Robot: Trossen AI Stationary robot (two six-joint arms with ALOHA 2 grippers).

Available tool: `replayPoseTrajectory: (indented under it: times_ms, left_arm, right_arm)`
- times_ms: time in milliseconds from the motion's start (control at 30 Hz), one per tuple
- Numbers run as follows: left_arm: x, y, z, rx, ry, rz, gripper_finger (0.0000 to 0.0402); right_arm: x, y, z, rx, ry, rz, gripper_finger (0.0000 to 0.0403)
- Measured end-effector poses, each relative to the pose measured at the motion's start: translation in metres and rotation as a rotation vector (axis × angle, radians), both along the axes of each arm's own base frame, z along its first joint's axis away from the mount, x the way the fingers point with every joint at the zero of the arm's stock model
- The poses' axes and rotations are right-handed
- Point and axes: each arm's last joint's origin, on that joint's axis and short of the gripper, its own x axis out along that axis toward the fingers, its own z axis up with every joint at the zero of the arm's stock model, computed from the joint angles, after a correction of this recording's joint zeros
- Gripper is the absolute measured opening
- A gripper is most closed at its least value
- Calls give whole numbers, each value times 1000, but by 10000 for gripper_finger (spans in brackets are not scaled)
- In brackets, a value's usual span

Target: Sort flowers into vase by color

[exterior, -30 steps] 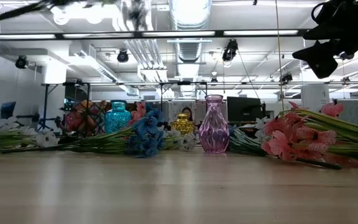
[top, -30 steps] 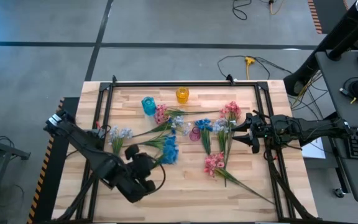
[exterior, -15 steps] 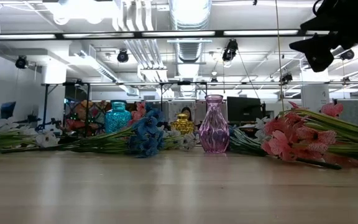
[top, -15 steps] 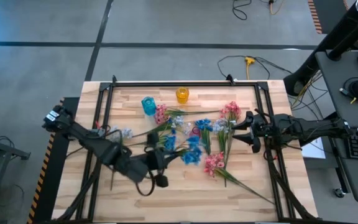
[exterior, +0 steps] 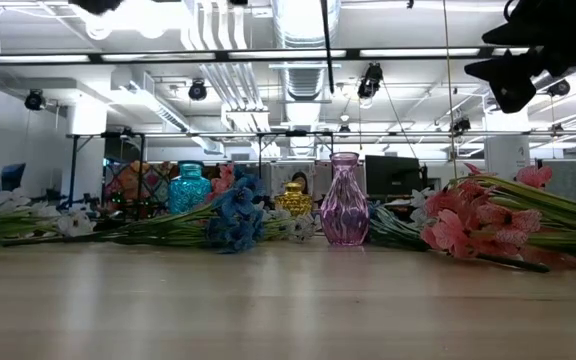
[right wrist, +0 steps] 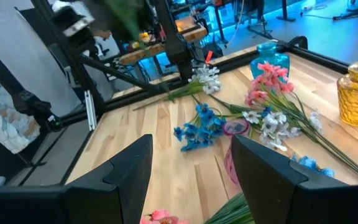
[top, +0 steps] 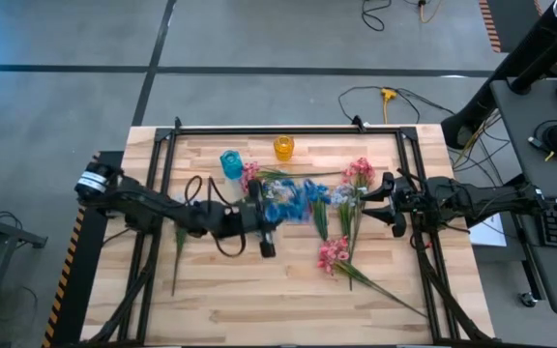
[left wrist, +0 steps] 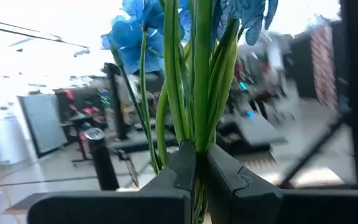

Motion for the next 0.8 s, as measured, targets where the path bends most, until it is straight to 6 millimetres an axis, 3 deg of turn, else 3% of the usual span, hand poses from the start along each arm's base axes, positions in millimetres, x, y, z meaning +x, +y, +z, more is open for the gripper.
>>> replayPoseTrajectory:
  times_ms: [367, 800]
  left_arm:
    - [20, 37, -42, -38, -87, 122, 0]
    - [26, 48, -55, -55, -51, 171, 0]
  right_arm:
    - [0, 0, 3, 2, -33, -1, 210]
    - [0, 0, 3, 3, -33, -1, 210]
